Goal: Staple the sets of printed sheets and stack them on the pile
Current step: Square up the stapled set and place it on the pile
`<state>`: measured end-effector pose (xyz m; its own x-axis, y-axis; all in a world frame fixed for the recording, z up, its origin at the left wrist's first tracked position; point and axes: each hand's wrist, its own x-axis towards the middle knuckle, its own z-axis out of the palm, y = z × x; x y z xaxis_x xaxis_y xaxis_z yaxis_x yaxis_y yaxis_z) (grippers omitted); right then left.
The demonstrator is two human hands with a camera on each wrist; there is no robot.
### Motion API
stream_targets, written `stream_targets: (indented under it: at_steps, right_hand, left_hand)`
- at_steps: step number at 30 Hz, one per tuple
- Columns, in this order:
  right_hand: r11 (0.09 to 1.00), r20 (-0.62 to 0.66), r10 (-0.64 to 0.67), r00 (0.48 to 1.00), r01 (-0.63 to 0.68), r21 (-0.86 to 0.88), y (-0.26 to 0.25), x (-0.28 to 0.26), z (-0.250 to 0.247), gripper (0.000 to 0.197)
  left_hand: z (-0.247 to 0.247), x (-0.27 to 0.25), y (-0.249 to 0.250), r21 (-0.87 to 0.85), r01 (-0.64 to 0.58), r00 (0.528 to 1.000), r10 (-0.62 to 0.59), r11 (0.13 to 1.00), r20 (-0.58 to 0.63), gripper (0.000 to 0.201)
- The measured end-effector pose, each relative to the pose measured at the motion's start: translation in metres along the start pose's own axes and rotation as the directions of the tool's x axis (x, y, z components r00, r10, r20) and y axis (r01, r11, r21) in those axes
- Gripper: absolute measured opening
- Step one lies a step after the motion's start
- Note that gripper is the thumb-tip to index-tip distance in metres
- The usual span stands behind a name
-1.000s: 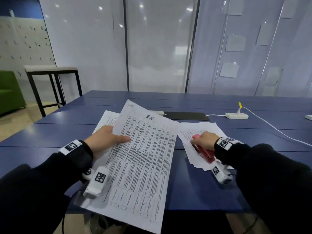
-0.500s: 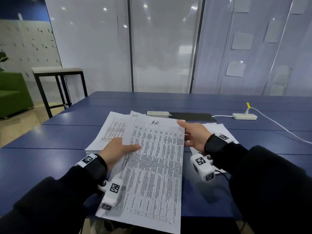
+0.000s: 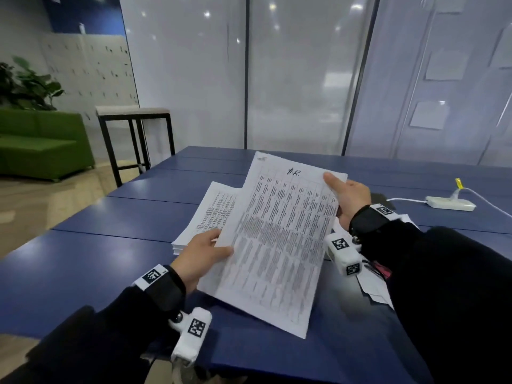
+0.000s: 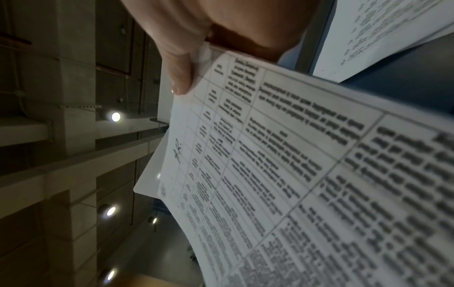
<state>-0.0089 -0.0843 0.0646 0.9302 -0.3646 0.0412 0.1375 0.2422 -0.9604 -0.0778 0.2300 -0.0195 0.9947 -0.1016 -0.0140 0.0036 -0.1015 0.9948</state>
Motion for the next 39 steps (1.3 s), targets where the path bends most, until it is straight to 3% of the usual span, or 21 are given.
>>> stream_targets:
  at_steps: [2, 4, 6, 10, 16, 27, 30, 34, 36, 39]
  right_hand:
    - [0.988, 0.141, 0.108, 0.984, -0.090, -0.125, 0.002, -0.003, 0.014, 0.018]
    - [0.924, 0.281, 0.283, 0.917, -0.182, -0.338, 0.009, -0.012, 0.029, 0.017]
    - [0.853, 0.340, 0.378, 0.861, -0.182, -0.490, 0.020, -0.020, 0.043, 0.012]
    - [0.835, 0.329, 0.366, 0.871, -0.151, -0.530, 0.043, -0.016, 0.070, 0.013]
    - [0.764, 0.296, 0.378, 0.877, -0.115, -0.635, 0.074, -0.010, 0.091, 0.016]
    - [0.733, 0.220, 0.398, 0.891, -0.164, -0.661, 0.093, -0.016, 0.090, 0.021]
    - [0.733, 0.207, 0.390, 0.897, -0.166, -0.660, 0.093, -0.017, 0.090, 0.019]
    - [0.749, 0.208, 0.394, 0.895, -0.182, -0.637, 0.092, -0.019, 0.088, 0.019]
    - [0.766, 0.211, 0.379, 0.901, -0.177, -0.618, 0.093, -0.020, 0.088, 0.018]
    - [0.749, 0.255, 0.363, 0.896, -0.117, -0.653, 0.095, -0.021, 0.092, 0.011]
  left_hand:
    - [-0.011, 0.012, 0.012, 0.008, -0.040, 0.992, 0.041, 0.999, -0.119, 0.028]
    - [-0.026, 0.030, 0.031, 0.010, -0.048, 0.980, 0.049, 0.999, -0.194, 0.025]
    - [-0.044, 0.052, 0.045, 0.036, -0.036, 0.968, 0.044, 0.999, -0.245, 0.026]
    - [-0.072, 0.093, 0.048, 0.153, 0.051, 0.960, -0.006, 0.987, -0.280, 0.030]
    - [-0.088, 0.120, 0.015, 0.346, 0.205, 0.949, -0.099, 0.916, -0.301, 0.020]
    - [-0.095, 0.133, -0.009, 0.611, 0.206, 0.964, -0.049, 0.765, -0.263, 0.008]
    - [-0.096, 0.132, -0.008, 0.631, 0.209, 0.964, -0.050, 0.747, -0.260, 0.006]
    - [-0.091, 0.129, -0.002, 0.647, 0.248, 0.955, -0.070, 0.721, -0.288, 0.033]
    - [-0.090, 0.131, -0.001, 0.625, 0.266, 0.947, -0.078, 0.734, -0.312, 0.043]
    - [-0.087, 0.132, 0.002, 0.536, 0.282, 0.938, -0.111, 0.796, -0.329, 0.039]
